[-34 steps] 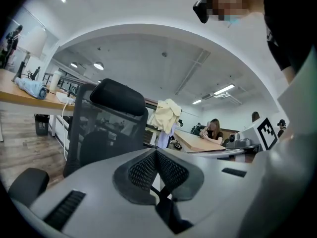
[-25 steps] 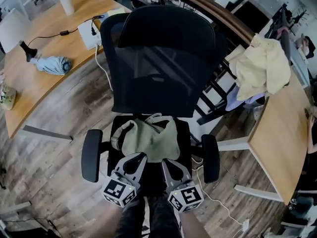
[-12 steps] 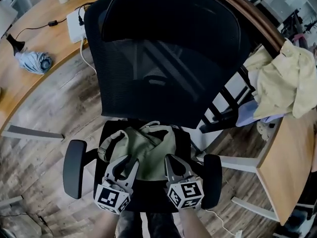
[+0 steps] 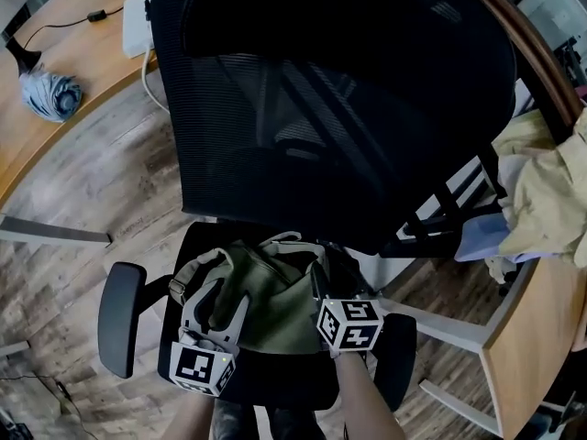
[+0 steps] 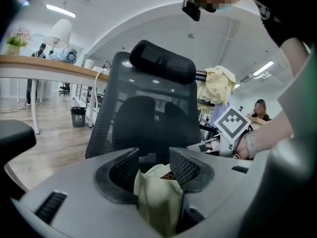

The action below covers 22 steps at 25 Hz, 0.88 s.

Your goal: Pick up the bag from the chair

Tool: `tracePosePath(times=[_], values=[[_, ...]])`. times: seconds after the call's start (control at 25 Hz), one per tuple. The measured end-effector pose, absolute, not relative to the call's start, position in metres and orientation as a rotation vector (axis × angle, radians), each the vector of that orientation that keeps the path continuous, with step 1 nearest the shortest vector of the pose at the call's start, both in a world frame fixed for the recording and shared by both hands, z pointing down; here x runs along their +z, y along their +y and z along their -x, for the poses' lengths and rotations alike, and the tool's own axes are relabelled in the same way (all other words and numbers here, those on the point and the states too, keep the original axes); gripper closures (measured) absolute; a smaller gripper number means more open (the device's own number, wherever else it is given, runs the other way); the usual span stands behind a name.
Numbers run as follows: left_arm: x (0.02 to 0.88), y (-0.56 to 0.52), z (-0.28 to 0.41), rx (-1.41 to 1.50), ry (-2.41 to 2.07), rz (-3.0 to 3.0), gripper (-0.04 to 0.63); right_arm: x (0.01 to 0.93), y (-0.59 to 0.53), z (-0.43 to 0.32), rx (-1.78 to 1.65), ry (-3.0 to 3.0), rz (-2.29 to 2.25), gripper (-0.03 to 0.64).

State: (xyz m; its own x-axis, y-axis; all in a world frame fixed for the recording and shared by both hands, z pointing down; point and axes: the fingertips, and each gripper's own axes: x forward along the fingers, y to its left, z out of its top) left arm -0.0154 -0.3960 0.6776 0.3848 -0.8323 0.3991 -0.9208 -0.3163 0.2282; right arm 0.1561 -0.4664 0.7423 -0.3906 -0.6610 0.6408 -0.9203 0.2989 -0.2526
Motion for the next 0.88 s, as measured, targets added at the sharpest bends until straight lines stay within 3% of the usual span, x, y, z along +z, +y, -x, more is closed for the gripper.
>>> tracePosePath(times=[0.28,0.6,0.64,0.8,0.88], values=[[0.699,-0.409,0.032,0.346,-1.562,-2.136,0.39,0.805,-0.487,-0.162,0.974,-1.933,-1.33,0.414],[0.719,-0.416,0.038,0.426,-1.512,-2.021,0.336,0.847,-0.488,-0.165,1.132,-1.783,-1.235,0.402],[0.722,-0.418,0.037,0.44,-1.502,-2.015,0.327,0.849,-0.487,-0.165,1.148,-1.779,-1.228,0.407],[0.737,-0.42,0.034,0.514,-1.44,-1.96,0.316,0.842,-0.486,-0.164,1.167,-1.82,-1.253,0.544],[0.748,-0.419,0.035,0.579,-1.412,-1.922,0.316,0.832,-0.485,-0.163,1.159,-1.87,-1.287,0.56]])
